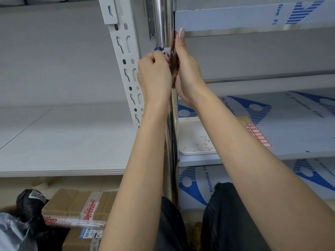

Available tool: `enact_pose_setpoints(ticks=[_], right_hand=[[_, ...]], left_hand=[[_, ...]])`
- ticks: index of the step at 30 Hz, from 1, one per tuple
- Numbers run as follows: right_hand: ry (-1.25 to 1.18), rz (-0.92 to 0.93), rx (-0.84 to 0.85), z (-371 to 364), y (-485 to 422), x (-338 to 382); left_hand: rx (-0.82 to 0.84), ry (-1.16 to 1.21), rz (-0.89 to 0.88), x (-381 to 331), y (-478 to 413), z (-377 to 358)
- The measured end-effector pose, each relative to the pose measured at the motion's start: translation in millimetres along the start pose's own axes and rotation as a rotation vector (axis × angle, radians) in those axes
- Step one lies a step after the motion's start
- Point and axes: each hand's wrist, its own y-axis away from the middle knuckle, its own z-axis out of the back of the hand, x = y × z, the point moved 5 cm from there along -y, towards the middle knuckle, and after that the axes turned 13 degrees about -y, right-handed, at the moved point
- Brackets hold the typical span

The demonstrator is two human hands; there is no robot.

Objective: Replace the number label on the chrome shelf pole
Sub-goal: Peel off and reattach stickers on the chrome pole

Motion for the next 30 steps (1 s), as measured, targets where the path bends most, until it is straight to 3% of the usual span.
enact_pose_setpoints(ticks=[8,17,30], right_hand=[[0.040,0.009,0.020,2.9,-2.7,-1.5],[0.104,0.016,0.011,6.3,-4.2,-2.2],[0.111,0.020,0.015,4.7,-2.2,-2.1]], left_hand=[[0.037,-0.007,-0.018,1.8,-5.7,2.9],[0.072,0.159,0.052,4.4,1.8,3.2],[0.030,0.124,-0.023,7.4,8.0,11.3]])
